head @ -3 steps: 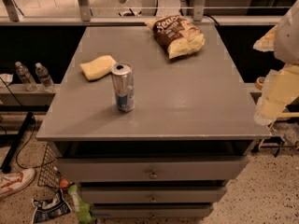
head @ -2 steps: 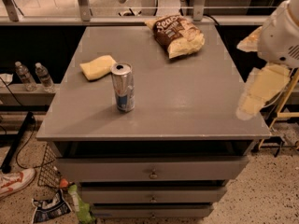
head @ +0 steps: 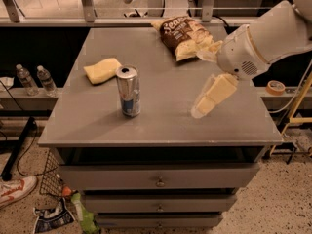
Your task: Knock redbull can over
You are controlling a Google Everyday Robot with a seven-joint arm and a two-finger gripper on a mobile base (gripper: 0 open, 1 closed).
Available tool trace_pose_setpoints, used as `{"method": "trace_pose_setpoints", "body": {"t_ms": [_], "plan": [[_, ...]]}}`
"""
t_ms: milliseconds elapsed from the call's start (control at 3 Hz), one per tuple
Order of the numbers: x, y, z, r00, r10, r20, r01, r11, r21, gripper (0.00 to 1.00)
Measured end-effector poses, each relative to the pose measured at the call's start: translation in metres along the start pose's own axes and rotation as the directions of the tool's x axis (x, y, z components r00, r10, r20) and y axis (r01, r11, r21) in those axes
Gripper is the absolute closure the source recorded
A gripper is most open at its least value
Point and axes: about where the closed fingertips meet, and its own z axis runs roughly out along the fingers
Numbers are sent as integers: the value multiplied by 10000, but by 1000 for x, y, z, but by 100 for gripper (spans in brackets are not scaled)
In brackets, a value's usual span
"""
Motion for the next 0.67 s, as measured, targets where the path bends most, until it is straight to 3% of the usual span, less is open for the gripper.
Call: {"method": "trace_pose_setpoints", "body": {"t_ms": [333,667], "plan": [[-22,-6,35,9758,100,2186,-20,9993,-368,0],[-50,2,59,9213,157,3885,307,9931,-1128,0]]}}
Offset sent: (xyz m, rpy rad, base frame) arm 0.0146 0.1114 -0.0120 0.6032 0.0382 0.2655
